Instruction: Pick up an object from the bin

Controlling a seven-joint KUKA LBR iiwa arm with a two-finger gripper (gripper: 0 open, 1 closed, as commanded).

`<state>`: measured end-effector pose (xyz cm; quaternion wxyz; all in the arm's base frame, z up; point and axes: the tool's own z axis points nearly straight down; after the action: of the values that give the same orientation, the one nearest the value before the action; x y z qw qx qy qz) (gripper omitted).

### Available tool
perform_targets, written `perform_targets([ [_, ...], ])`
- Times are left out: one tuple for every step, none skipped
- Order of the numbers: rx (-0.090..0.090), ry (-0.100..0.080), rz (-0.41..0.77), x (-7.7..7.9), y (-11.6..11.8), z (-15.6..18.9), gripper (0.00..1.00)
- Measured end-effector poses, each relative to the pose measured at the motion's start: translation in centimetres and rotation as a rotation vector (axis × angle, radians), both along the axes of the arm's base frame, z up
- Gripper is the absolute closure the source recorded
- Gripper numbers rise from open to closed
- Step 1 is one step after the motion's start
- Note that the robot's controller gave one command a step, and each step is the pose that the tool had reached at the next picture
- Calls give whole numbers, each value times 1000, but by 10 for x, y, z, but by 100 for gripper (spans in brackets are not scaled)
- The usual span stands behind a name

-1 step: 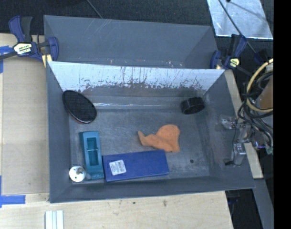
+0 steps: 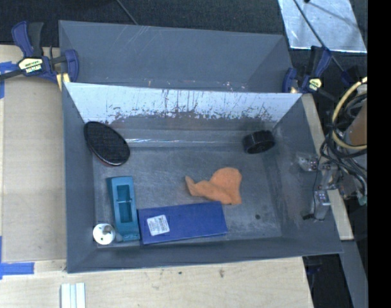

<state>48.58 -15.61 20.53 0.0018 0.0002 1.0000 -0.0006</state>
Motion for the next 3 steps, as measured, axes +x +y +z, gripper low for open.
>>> perform_targets([
  [0, -2, -17, 3, 18, 5, 0],
  [0, -2, -10, 6, 24, 3, 0],
  [1, 1, -121, 17, 34, -21, 0],
])
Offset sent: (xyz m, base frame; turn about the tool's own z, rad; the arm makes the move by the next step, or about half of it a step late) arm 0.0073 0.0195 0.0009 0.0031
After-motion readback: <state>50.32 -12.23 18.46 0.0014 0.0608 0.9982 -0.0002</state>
